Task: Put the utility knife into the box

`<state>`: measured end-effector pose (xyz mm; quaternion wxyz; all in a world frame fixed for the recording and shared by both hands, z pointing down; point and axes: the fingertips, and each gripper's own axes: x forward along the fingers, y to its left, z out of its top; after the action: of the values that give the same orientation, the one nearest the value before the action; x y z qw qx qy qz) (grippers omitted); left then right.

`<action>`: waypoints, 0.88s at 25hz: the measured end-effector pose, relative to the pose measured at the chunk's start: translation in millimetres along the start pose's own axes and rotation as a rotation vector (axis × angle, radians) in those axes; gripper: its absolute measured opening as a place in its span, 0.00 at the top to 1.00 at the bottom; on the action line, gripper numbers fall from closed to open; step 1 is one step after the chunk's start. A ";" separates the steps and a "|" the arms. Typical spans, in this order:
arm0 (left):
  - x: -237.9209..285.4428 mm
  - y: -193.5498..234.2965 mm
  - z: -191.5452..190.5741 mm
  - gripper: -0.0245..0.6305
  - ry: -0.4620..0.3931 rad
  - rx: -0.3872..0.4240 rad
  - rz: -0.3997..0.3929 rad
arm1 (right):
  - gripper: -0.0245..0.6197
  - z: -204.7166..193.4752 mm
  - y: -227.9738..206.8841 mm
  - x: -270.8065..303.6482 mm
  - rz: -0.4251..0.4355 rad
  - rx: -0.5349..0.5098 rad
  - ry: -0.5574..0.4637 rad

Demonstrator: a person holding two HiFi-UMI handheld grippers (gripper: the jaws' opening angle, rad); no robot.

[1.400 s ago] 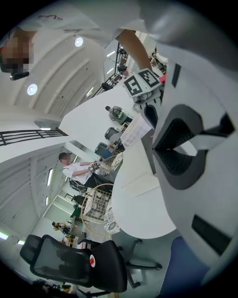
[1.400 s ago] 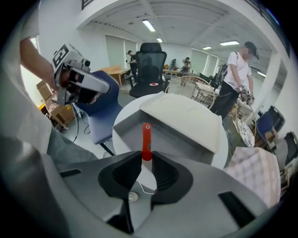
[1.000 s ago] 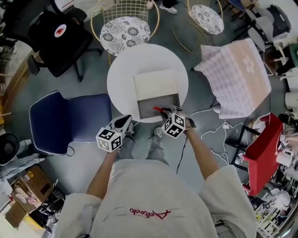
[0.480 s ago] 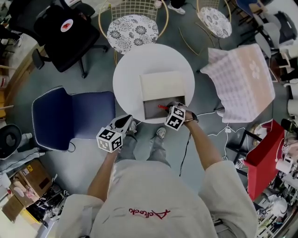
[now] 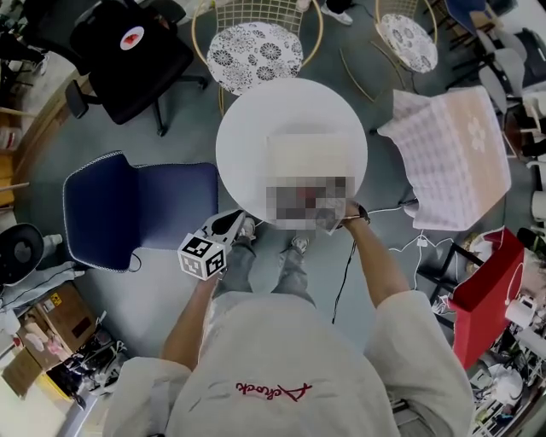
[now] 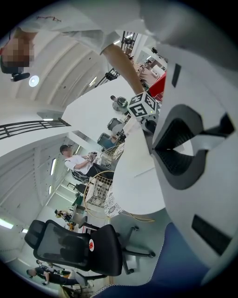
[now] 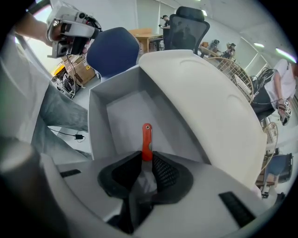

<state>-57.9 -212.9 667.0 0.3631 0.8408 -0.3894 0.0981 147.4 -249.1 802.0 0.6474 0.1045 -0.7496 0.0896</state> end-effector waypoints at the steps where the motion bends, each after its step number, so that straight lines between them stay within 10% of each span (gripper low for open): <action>1: 0.1 0.5 -0.2 0.95 0.000 -0.002 0.001 | 0.84 -0.1 0.3 0.2 -0.001 0.001 0.000; 22: 1.7 -6.8 7.3 0.95 -0.016 0.011 -0.020 | 0.74 3.9 1.0 -8.1 -0.007 -0.042 0.004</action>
<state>-52.7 -215.9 658.9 0.3561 0.8474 -0.3834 0.0898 144.6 -248.8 793.4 0.6514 0.0935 -0.7496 0.0718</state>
